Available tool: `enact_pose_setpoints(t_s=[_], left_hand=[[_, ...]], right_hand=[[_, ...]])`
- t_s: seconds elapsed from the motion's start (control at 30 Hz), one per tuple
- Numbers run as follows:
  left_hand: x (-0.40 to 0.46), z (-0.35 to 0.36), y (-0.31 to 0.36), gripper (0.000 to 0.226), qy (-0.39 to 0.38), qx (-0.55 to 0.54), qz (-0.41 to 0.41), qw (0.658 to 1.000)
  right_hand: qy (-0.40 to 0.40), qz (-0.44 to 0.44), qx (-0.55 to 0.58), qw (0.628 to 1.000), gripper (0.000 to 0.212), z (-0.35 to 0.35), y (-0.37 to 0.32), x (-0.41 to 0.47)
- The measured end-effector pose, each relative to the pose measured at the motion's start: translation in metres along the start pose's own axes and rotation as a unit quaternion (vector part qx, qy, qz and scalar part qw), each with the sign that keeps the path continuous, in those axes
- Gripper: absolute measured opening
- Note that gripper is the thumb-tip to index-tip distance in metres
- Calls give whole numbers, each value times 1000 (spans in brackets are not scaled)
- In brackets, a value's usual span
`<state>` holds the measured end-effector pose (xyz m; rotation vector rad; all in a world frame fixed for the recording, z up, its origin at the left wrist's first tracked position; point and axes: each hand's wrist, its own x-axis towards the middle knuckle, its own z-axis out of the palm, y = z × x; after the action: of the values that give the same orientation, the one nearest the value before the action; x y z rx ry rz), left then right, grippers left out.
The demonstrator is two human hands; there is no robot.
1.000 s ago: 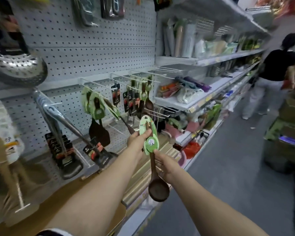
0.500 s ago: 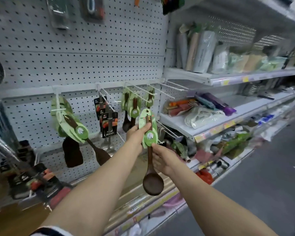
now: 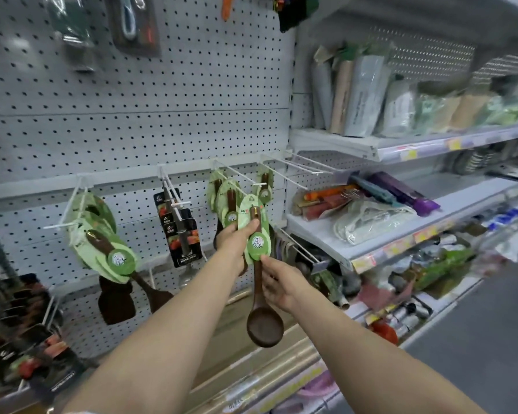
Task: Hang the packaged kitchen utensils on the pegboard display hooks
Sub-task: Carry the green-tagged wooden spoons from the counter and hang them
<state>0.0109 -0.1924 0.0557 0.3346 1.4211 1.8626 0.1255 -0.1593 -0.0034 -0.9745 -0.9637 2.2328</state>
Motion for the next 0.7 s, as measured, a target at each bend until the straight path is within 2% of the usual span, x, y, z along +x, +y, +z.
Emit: enact_pose_setpoints(t_s=[0.13, 0.53, 0.7], left_hand=[[10, -10, -3, 21, -12, -14, 1, 1000], [26, -21, 1, 18, -7, 1, 11, 1000], [32, -23, 1, 15, -2, -1, 19, 1000]], right_hand=[[-13, 2, -8, 1000, 7, 5, 4, 5], [-37, 19, -1, 999, 21, 22, 16, 29], [-45, 21, -8, 999, 16, 24, 16, 36]])
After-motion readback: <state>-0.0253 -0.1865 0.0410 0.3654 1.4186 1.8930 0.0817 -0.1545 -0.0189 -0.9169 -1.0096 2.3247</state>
